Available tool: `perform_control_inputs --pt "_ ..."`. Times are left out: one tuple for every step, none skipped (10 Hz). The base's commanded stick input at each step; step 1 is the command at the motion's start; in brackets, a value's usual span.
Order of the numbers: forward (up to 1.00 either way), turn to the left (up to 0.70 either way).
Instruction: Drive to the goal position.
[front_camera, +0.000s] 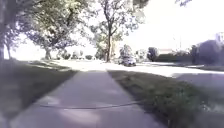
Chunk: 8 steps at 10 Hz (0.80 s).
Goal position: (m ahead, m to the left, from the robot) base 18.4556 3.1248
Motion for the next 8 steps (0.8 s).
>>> perform_control_inputs --pt "1.00 0.02" --pt "1.00 0.02" --pt "1.00 0.02" --pt "1.00 0.02" --pt "1.00 0.01" --pt "1.00 0.01" --pt "1.00 0.01" --pt "1.00 0.01"
